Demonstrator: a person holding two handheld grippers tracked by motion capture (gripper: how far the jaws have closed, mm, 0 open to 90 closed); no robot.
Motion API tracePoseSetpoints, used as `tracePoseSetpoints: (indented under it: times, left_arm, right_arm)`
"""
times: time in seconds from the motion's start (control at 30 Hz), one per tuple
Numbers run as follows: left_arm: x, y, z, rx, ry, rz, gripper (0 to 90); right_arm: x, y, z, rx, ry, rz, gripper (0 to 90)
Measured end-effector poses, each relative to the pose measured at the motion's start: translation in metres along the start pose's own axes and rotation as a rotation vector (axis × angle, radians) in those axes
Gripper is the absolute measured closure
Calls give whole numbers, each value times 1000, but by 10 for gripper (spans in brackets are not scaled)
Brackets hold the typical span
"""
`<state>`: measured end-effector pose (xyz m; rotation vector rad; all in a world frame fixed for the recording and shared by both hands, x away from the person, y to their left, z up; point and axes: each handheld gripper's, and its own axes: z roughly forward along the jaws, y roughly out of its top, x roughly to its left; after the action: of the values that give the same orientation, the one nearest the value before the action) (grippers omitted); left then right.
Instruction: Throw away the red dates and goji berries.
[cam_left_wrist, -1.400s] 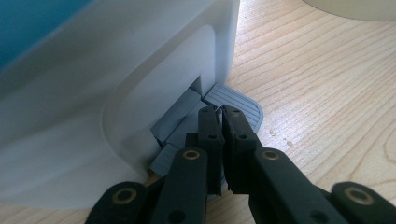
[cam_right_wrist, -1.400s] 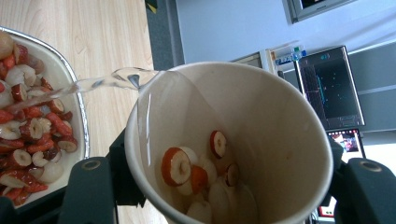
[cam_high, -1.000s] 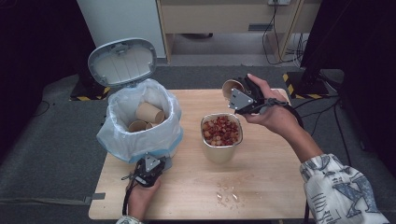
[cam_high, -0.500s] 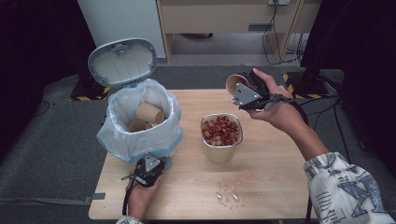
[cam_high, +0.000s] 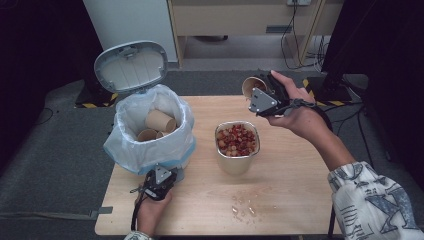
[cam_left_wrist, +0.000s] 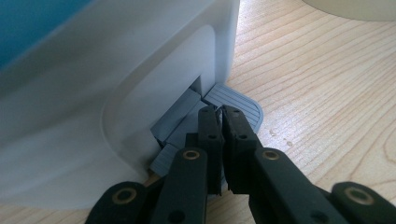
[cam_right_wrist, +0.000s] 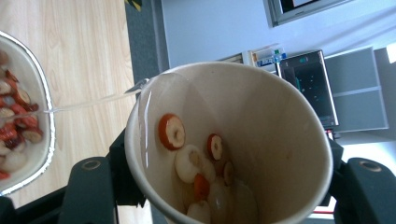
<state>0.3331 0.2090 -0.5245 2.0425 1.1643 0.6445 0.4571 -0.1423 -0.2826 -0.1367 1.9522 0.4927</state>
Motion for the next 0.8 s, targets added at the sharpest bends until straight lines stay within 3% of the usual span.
tracePoseSetpoints:
  times: [0.03,0.17,0.8]
  left_arm:
    - [0,0,0,4,0,4,853]
    - [0,0,0,3,2,4,853]
    - [0,0,0,0,0,-2,853]
  right_arm:
    - [1,1,-1,9,1,-26,336]
    - [2,2,-1,17,-3,-57,336]
    - [6,5,-1,31,-18,-116,338]
